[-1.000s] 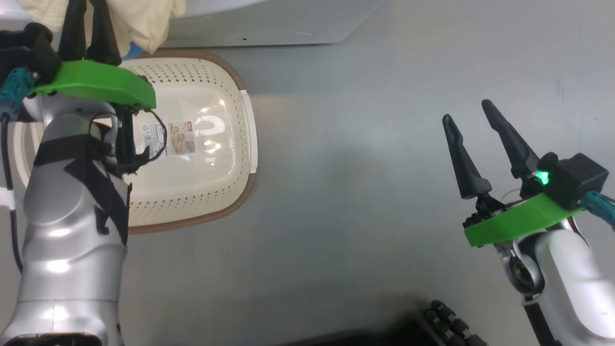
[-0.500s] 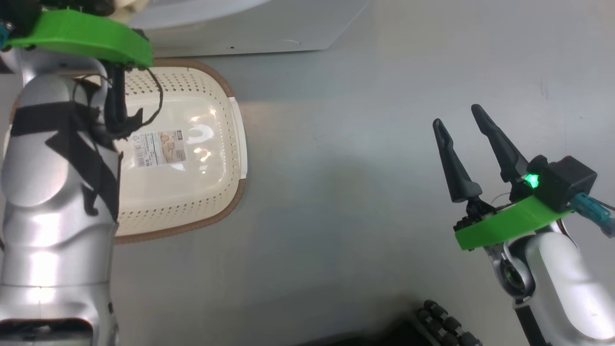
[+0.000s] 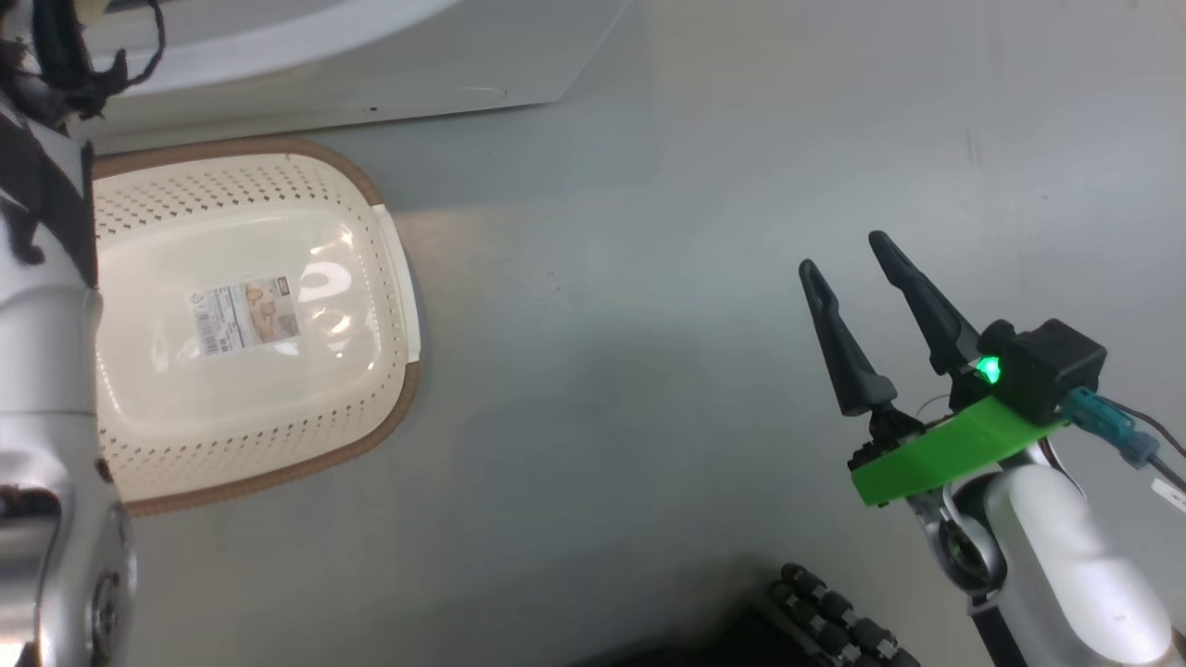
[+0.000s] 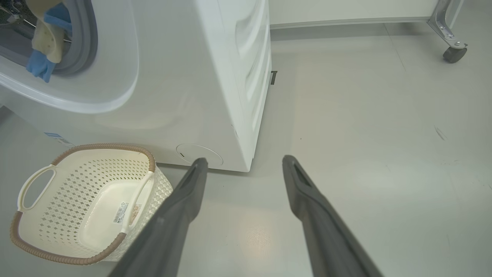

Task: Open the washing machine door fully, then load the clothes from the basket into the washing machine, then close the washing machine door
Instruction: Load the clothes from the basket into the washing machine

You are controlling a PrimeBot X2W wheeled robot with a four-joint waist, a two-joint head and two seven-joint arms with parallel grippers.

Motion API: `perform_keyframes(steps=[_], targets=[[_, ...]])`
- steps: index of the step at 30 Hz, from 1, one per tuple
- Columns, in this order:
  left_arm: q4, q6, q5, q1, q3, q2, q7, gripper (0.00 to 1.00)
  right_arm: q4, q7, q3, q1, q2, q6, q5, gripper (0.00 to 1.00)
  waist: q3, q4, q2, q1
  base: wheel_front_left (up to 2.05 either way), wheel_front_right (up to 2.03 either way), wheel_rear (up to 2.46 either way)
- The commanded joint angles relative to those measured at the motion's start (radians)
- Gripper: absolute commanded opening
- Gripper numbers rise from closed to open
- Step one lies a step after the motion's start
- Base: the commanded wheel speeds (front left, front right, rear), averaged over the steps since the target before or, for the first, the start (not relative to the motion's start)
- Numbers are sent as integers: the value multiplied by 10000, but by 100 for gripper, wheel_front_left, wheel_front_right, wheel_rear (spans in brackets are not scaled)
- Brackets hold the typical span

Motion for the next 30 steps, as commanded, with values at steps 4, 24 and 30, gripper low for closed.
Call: perform_keyframes(steps=[4,24,30], targets=[[422,159,171,-940,167,638,-336,0,-159,-65,232,440,-135,-27,105,100,23,-178,-1,0,0,0,0],[619,289,190,-2589,667,1155,-754,0,-221,-65,534,966,-274,-27,341,100,520,-820,-1,0,0,0,0],[-478,272,426,-2547,876,1164,-755,0,-310,-65,565,941,-215,-27,405,100,899,-919,-1,0,0,0,0]])
